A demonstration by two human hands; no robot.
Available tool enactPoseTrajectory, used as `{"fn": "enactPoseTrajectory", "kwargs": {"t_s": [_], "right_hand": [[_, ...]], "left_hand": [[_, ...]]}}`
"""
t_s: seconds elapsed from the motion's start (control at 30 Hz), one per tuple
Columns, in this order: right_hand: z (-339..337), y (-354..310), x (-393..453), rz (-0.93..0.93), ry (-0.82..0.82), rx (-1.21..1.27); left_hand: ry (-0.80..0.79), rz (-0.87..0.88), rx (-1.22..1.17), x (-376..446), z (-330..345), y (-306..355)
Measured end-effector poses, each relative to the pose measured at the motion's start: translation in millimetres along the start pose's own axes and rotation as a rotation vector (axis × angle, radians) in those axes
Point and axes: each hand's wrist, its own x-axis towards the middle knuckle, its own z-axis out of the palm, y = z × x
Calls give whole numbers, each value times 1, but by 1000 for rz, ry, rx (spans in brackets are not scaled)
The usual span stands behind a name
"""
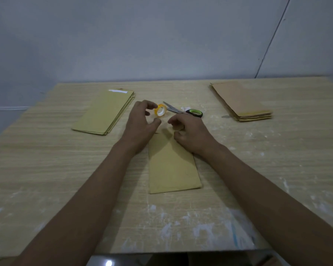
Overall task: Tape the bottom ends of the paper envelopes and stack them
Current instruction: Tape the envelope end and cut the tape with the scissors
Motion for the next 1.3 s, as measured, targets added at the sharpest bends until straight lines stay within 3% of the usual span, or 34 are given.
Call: {"fn": "enactPoseTrajectory", "kwargs": {"t_s": [0.13,0.23,0.33,0.43,0.6,0.7,0.97,1.3], "right_hand": [[1,0,0,-38,57,-220],[0,-3,-1,-61,-8,-246],[1,-3,-1,-65,-55,-230],[2,-3,-1,-56,-53,-215],[3,-1,-1,49,56,-61],[2,1,-1,123,97,45],[-6,5,-1,329,180,391],[-2,16,5,343,158,432]], "left_hand": [[47,-66,72,19,13,-5],[-16,-153,153,31,24,-11],[0,-85,217,35,30,-11],[86,-14,115,32,28,-6],[15,-161,-363,18,24,7],[-89,-224,-530,5,26,11],[-191,-188,-467,0,26,10],[-221,-211,-393,-1,25,8]]}}
